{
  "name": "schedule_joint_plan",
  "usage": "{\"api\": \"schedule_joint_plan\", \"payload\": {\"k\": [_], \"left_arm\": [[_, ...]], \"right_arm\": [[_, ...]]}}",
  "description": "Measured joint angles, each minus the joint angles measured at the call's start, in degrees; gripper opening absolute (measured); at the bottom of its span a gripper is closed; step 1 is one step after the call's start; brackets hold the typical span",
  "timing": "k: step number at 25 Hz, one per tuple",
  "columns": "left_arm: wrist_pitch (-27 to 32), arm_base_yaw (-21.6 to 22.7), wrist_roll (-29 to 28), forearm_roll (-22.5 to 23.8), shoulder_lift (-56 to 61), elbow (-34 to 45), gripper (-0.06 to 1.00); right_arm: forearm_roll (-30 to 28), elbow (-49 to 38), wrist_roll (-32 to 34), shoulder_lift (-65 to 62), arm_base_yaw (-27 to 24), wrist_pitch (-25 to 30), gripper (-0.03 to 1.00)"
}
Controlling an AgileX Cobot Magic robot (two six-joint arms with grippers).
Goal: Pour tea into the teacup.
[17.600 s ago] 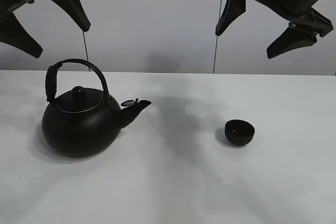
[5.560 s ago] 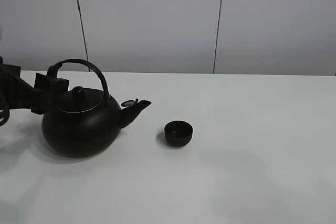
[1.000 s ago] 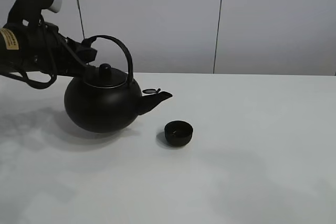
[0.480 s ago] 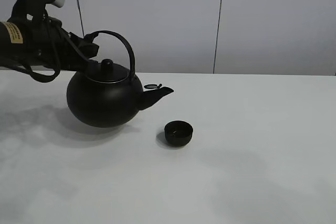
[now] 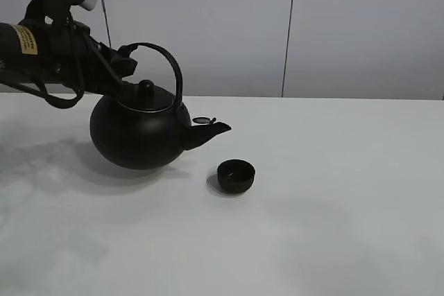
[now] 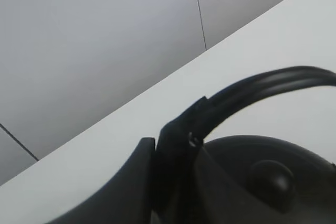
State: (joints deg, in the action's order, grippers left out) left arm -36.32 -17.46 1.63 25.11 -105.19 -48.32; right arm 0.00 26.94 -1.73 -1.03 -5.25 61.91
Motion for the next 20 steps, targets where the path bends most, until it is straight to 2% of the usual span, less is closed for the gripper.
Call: {"api": "schedule_joint_plan", "payload": {"k": [20], "left_arm": [[0.4,-1.1,0.1,0.1,-0.1,-0.5,0.12]], "right_arm": [[0.0,0.0,0.0,0.0,0.0,0.0,0.66]]}}
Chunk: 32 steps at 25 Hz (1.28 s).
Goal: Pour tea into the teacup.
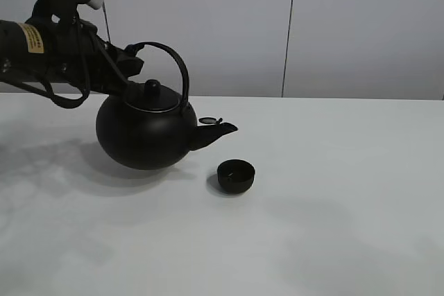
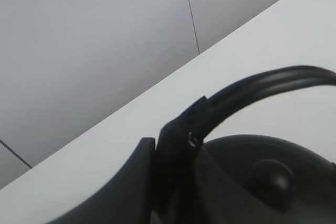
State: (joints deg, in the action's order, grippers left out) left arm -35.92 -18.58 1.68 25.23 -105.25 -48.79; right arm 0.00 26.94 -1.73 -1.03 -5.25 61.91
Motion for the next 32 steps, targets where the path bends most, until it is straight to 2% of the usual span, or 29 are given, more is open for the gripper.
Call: {"api": "schedule_joint_plan", "payload": {"k": [7,22,32], "left_arm": [[3.3,-1.0,0.0,0.2,-0.2,-1.9,0.12],[4.7,-1.3,0.2,1.6,-0.7,-3.4,0.12],[5.1,-1.3,2.7,1.8,-0.7,-3.7,0.12]], "right_arm": [[0.0,0.0,0.0,0.0,0.0,0.0,0.66],[0.0,0.0,0.0,0.0,0.0,0.1,0.66],[0.0,0.0,0.0,0.0,0.0,0.1,0.66]]}}
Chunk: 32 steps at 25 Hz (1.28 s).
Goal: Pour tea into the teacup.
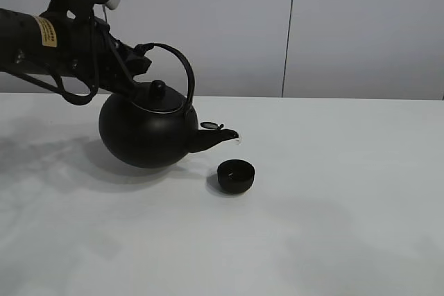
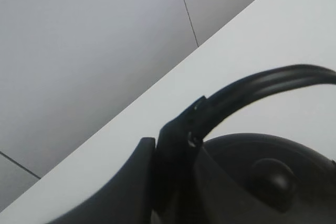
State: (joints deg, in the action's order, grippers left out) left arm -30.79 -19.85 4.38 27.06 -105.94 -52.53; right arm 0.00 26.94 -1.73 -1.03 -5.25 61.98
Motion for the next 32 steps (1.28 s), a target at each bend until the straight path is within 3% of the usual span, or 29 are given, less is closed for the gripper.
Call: {"api": "schedule_joint_plan", "payload": {"k": [23,32], "left_arm": [[0.8,0.0,0.1,0.0,0.0,0.0,0.12],[-0.5,0.1,-8.4,0.0,0.0,0.0,0.12]], "right_arm": [[0.0,0.0,0.0,0.0,0.0,-0.1,0.66],[0.0,0.0,0.0,0.0,0.0,-0.1,0.66]]}}
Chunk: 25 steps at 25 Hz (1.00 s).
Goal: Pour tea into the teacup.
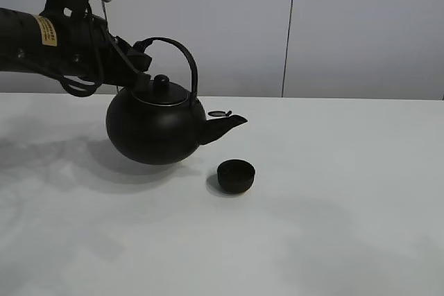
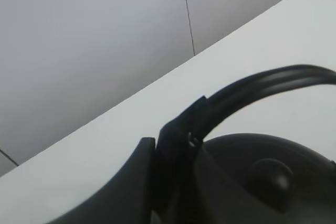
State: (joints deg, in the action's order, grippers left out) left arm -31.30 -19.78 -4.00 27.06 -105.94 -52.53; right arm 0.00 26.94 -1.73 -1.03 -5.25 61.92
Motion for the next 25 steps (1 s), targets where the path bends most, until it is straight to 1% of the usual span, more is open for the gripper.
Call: {"api": "schedule_joint_plan", "payload": {"k": [4,10,12,14,19,23,25], "left_arm": [[-1.7,0.9,-3.4,0.1,0.0,0.1,0.12],[-13.0,4.2,-4.6,-4.9,0.0,5.8,0.12],[-15.2,5.4,-4.6,-6.2,0.0,7.8,0.12],[-16.3,6.8,-4.6,-6.9,0.0,9.3,0.12],[-16.5,9.9,-4.2,-7.5,0.0,12.5,0.12],[-16.8,10.4,-3.3,-8.2,-0.1,14.0,0.12],[-18.1,10.4,-3.2,-8.2,-0.8,14.5,0.12]], "right_arm": [[0.0,0.0,0.0,0.0,0.0,0.1,0.66],[0.0,0.0,0.0,0.0,0.0,0.1,0.66],[0.0,0.0,0.0,0.0,0.0,0.1,0.66],[0.0,0.0,0.0,0.0,0.0,0.1,0.66],[0.0,0.0,0.0,0.0,0.0,0.1,0.66],[0.0,0.0,0.0,0.0,0.0,0.1,0.66],[0.0,0.0,0.0,0.0,0.0,0.1,0.66]]}}
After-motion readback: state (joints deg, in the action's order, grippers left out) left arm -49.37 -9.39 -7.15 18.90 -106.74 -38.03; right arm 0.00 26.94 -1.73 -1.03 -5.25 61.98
